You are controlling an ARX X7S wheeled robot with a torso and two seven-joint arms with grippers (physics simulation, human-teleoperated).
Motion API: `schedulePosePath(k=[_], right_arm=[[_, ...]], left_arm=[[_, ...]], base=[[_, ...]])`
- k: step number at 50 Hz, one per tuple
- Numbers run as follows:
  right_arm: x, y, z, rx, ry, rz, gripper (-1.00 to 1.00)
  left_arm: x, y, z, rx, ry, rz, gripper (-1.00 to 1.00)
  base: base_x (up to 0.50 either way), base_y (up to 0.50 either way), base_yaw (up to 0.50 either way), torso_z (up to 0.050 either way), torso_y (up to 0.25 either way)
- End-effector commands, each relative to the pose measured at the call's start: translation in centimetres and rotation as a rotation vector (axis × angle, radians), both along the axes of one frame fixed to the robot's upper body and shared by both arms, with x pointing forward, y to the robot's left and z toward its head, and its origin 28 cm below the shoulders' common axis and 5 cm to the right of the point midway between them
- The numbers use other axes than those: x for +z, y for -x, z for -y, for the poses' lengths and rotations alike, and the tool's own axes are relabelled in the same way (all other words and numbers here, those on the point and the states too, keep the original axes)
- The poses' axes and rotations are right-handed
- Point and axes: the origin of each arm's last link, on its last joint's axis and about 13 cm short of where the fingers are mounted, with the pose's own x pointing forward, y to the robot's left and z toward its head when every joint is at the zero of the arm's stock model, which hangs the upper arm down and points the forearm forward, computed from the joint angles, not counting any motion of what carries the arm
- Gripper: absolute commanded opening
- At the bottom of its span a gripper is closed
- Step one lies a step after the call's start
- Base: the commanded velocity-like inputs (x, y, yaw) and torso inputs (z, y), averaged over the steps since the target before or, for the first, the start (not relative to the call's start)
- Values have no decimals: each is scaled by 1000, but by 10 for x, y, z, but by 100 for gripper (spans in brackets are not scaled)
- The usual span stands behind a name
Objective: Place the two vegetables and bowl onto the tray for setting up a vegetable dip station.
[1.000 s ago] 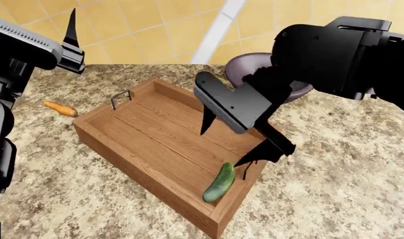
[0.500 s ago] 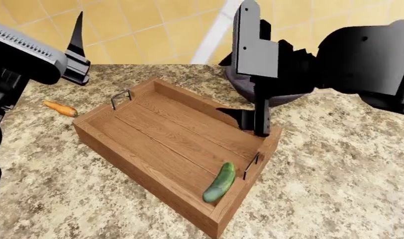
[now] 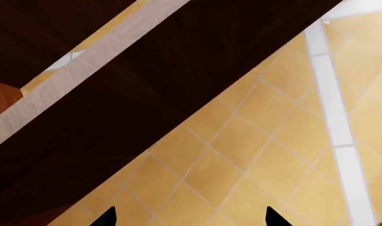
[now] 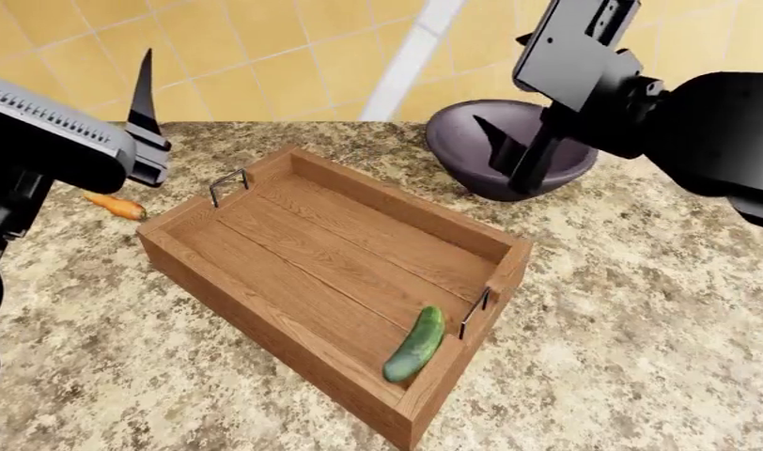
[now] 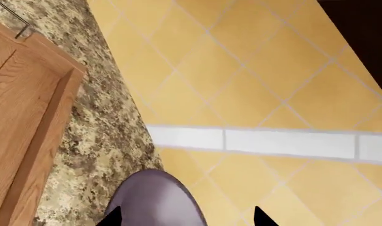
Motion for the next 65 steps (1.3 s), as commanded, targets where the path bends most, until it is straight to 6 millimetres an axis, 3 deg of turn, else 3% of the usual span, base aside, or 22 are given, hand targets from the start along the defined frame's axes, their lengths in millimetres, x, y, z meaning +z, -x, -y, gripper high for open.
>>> schedulePosePath(k=[1,8,19,31,40,58,65], right_arm=[[8,0,23,-99,110,63,100],[19,-2,27,-92,188,46,100],[13,-6,32,-44,279,-54,100],[40,11,41,-108,386,-138,100],[45,18,45,-152,431,-177,100],[-1,14,48,-164,641,-335,100],[-6,0,40,-140,644,-281,100]], left_arm=[[-2,-4,-2,19,-2,18,100],[-4,-11,-2,22,1,20,100],[-5,-16,-3,26,-5,16,100],[-5,-17,-2,21,-14,17,100],[-5,-19,-2,16,-13,17,100],[1,-14,-3,18,-10,32,100],[0,-13,-3,19,-7,35,100]], base=[[0,0,0,0,0],[0,0,0,0,0],[0,0,0,0,0],[0,0,0,0,0],[0,0,0,0,0],[0,0,0,0,0],[0,0,0,0,0]])
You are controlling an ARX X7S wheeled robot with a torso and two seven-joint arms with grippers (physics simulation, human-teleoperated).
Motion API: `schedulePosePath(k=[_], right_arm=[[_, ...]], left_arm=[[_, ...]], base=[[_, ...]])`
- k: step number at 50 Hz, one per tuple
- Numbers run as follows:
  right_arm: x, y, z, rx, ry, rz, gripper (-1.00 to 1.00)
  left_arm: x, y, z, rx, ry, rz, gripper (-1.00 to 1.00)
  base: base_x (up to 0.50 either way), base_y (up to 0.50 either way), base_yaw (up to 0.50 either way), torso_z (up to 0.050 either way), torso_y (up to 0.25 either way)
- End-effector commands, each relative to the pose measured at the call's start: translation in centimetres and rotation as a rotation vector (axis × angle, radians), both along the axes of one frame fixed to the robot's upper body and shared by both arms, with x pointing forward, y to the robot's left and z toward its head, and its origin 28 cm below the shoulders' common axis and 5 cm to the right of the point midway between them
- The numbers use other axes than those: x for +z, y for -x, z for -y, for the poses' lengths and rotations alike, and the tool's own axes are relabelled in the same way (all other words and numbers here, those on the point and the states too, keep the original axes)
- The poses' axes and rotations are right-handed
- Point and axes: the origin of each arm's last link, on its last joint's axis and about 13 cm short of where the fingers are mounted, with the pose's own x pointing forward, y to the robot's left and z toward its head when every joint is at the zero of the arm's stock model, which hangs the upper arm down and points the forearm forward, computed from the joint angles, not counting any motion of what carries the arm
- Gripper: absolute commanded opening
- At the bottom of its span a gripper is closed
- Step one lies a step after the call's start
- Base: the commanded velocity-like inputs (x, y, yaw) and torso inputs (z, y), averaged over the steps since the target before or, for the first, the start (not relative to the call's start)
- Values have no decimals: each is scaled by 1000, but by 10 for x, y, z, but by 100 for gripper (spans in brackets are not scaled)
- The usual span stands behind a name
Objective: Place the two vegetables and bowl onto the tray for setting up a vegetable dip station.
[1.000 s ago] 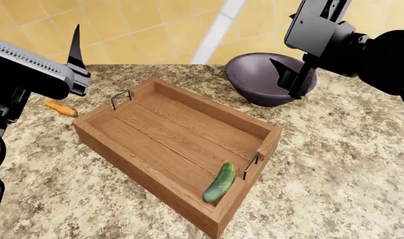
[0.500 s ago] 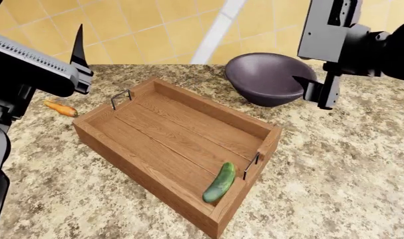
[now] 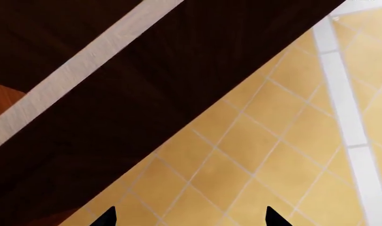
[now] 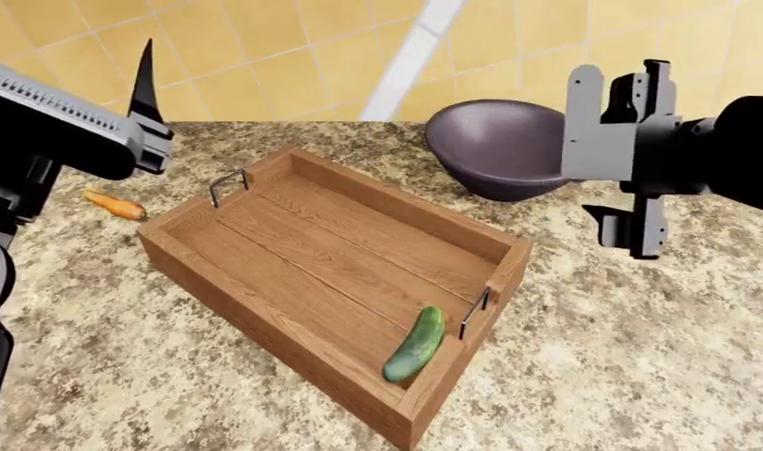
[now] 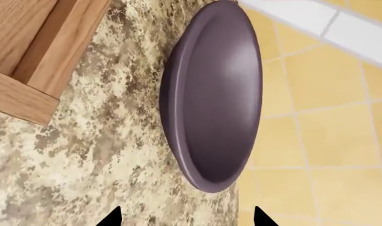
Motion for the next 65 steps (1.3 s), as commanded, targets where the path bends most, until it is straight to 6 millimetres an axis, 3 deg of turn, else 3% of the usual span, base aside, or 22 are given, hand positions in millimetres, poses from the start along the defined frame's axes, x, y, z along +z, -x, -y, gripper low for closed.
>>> schedulePosePath(k=[1,27,51,52,65], right_arm=[[-13,-14,-6,28,64,2,100],[-46,-66,-17,69,79,44,100],[-70,-90,-18,61,81,17,100],[-71,-90,-17,68,84,20,-100],[-66,-88,-17,132,50,36,-100]], left_arm=[[1,2,-1,1,4,8,100],[0,5,-2,7,11,11,100],[-1,7,-3,11,17,14,100],[-1,7,-3,11,17,14,100],[1,9,-3,11,17,17,100]], base=[[0,0,0,0,0],[0,0,0,0,0],[0,0,0,0,0],[0,0,0,0,0],[0,0,0,0,0]])
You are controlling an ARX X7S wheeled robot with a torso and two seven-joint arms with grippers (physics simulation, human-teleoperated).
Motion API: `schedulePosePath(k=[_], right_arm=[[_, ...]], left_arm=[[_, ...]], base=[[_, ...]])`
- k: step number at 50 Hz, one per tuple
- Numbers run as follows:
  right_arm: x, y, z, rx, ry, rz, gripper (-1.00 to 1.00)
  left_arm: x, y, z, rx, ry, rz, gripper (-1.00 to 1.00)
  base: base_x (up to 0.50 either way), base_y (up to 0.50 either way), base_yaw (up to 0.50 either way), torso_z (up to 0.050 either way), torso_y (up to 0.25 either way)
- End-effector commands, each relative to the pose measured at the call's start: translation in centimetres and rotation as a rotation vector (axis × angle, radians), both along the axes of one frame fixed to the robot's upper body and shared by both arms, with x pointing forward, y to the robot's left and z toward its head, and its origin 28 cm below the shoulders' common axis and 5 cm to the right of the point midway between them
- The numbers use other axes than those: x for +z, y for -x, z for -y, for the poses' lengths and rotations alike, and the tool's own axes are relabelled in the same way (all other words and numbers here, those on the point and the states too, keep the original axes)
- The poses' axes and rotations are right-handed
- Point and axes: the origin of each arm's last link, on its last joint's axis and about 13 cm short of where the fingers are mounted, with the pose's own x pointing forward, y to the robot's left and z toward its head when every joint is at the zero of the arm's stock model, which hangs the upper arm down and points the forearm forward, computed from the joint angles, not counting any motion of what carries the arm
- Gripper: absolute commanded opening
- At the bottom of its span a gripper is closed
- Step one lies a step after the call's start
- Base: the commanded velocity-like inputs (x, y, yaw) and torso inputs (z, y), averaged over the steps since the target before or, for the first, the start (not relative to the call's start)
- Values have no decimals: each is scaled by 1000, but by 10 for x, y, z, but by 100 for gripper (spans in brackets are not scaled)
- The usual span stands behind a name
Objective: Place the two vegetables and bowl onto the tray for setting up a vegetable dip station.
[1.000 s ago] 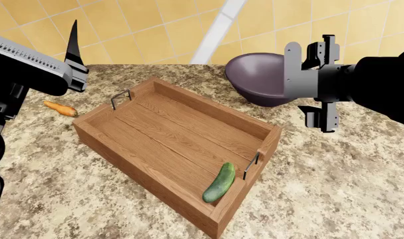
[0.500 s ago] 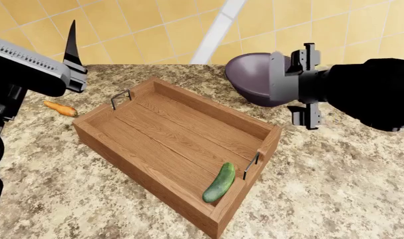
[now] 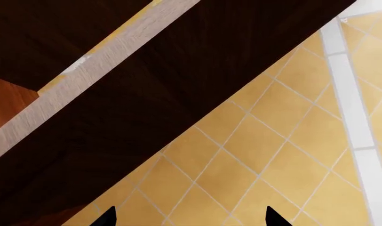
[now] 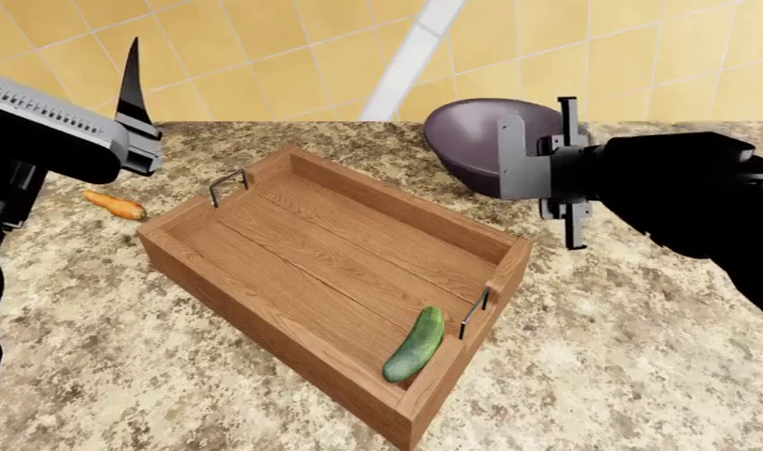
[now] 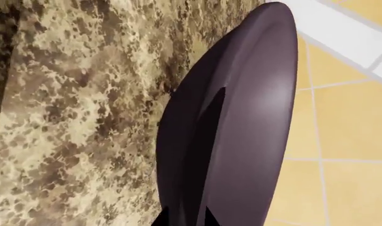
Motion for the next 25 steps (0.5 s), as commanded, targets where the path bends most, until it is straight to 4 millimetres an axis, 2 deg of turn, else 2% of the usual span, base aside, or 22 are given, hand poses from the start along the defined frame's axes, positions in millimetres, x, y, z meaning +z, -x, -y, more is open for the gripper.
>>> schedulePosePath(k=[1,8,20,25], right_arm=[[3,1,0,43,-33,13,-100],[14,3,-3,127,-14,44,-100],[54,21,-2,295,43,134,-100],[77,28,-14,412,68,152,-100]], left_arm=[[1,2,0,1,0,4,100],[3,5,-2,5,2,10,100],[3,8,-4,14,4,18,100],[5,10,-2,10,3,25,100]], base=[[0,0,0,0,0],[0,0,0,0,0],[0,0,0,0,0],[0,0,0,0,0]])
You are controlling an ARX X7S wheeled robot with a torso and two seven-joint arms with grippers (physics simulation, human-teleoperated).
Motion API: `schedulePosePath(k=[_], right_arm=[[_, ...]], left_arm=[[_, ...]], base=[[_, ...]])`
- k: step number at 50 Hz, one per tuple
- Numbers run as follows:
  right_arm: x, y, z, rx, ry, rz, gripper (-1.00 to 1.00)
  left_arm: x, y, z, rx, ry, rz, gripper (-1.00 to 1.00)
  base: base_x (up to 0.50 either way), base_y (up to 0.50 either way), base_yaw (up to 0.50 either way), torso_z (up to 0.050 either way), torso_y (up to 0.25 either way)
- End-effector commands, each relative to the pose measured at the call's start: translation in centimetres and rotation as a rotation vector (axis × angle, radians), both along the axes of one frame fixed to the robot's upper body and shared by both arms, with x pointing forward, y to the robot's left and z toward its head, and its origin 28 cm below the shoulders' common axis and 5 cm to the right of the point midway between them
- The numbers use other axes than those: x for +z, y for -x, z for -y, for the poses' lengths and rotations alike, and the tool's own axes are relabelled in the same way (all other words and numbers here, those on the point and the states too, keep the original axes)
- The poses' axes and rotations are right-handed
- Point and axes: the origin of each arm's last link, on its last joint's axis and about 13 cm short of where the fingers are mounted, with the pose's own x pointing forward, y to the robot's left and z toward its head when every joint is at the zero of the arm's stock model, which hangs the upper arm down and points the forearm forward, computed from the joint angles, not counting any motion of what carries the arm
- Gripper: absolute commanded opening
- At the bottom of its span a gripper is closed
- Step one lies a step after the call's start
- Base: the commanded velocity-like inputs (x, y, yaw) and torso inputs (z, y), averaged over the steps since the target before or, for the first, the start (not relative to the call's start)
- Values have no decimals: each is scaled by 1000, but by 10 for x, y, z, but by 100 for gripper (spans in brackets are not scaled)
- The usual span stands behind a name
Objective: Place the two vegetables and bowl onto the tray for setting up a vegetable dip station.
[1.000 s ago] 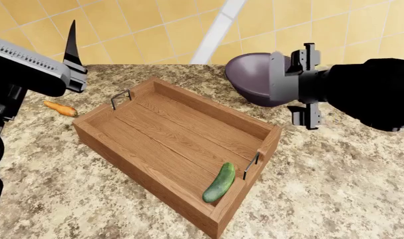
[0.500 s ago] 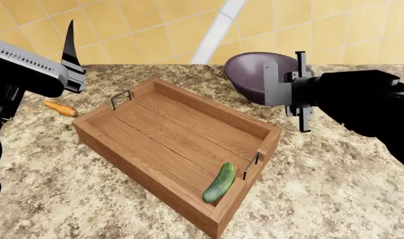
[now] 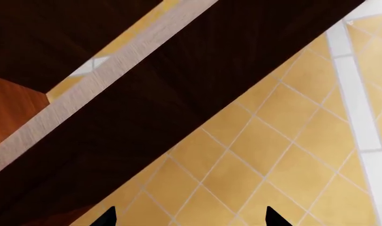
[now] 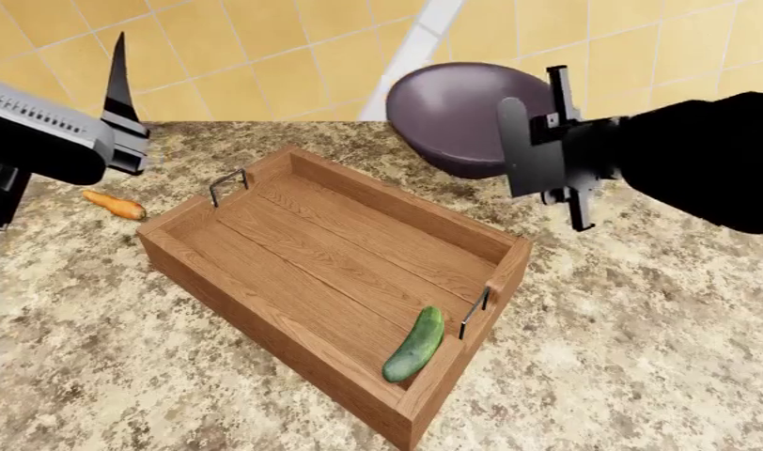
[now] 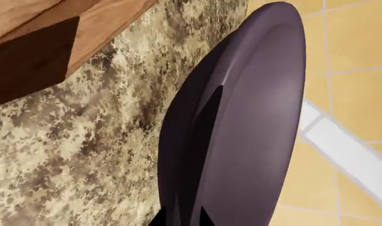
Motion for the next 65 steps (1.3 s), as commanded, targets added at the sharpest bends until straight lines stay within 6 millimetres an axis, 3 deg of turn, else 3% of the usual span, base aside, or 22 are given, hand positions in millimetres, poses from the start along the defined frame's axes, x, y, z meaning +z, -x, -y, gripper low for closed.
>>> schedulePosePath(k=[1,11,23,31,65], right_arm=[[42,14,-14,204,15,77,-100],[64,24,-46,407,79,-51,-100],[52,33,-66,524,-4,-198,-100],[45,48,-68,552,-14,-215,-100],[40,67,-69,587,5,-205,-100]], left_arm=[[2,3,1,0,1,10,100],[6,3,2,14,0,25,100],[6,9,0,33,2,30,100],[7,11,-1,39,2,35,100],[7,12,-5,48,6,39,100]], base=[[0,0,0,0,0],[0,0,0,0,0],[0,0,0,0,0],[0,0,0,1,0],[0,0,0,0,1]])
